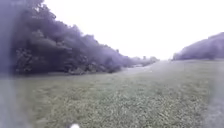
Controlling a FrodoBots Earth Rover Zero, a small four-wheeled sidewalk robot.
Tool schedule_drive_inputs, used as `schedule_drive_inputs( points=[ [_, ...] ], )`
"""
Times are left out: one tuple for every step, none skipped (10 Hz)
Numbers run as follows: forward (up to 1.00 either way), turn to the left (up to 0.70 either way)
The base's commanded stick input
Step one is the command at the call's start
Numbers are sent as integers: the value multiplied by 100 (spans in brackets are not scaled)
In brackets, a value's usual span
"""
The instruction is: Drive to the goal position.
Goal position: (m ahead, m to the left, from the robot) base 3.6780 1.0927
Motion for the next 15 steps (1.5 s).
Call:
schedule_drive_inputs(
  points=[
    [70, 0],
    [70, 0],
    [70, 0],
    [70, 0],
    [70, 0],
    [70, 0],
    [70, 0],
    [70, 0],
    [70, 0],
    [70, 0],
    [70, 0],
    [70, 0],
    [70, 0],
    [70, 0],
    [70, -15]
  ],
)
